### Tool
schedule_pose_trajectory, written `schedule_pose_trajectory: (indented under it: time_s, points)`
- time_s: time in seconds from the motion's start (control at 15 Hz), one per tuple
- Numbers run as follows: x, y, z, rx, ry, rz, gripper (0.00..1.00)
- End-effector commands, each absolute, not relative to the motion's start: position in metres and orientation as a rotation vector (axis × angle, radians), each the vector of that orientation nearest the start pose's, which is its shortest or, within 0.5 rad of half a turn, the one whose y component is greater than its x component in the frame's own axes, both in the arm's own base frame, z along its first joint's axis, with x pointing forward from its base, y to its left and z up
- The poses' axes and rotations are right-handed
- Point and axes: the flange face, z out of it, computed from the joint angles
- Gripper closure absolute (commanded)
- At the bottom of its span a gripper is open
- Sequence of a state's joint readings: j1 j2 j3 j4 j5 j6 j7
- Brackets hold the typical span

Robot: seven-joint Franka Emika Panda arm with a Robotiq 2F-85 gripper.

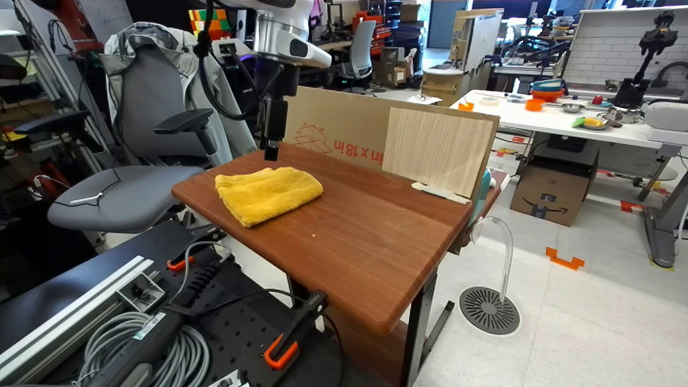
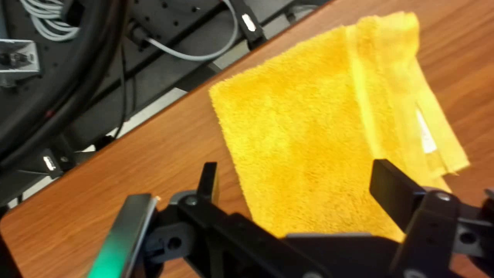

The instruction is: Use the towel to wipe the desk

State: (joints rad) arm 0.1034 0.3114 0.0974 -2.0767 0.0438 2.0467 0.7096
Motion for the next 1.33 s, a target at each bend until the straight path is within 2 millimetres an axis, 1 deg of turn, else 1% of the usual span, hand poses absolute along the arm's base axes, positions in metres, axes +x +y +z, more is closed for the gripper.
schedule_pose_trajectory:
  time_s: [0.0, 0.07, 0.13, 0.33, 0.4, 0.47, 0.53, 0.6, 0.8, 1.07, 1.13, 1.27]
  points:
    - [0.529, 0.112, 0.256, -2.984, 0.847, 0.276, 0.0]
    - [0.54, 0.114, 0.253, -3.023, 0.857, 0.397, 0.0]
    - [0.539, 0.114, 0.249, -3.013, 0.858, 0.342, 0.0]
    - [0.535, 0.114, 0.244, -3.009, 0.858, 0.315, 0.0]
    - [0.541, 0.112, 0.237, -3.018, 0.886, 0.325, 0.0]
    - [0.545, 0.113, 0.233, -3.0, 0.899, 0.25, 0.0]
    - [0.547, 0.114, 0.224, -2.955, 0.913, 0.229, 0.0]
    - [0.548, 0.115, 0.217, -2.938, 0.919, 0.162, 0.0]
    - [0.545, 0.129, 0.184, -2.917, 0.878, 0.05, 0.0]
    - [0.522, 0.158, 0.135, -2.925, 0.806, 0.064, 0.0]
    - [0.515, 0.169, 0.117, -2.932, 0.786, 0.073, 0.0]
    - [0.519, 0.154, 0.118, -2.931, 0.817, 0.074, 0.0]
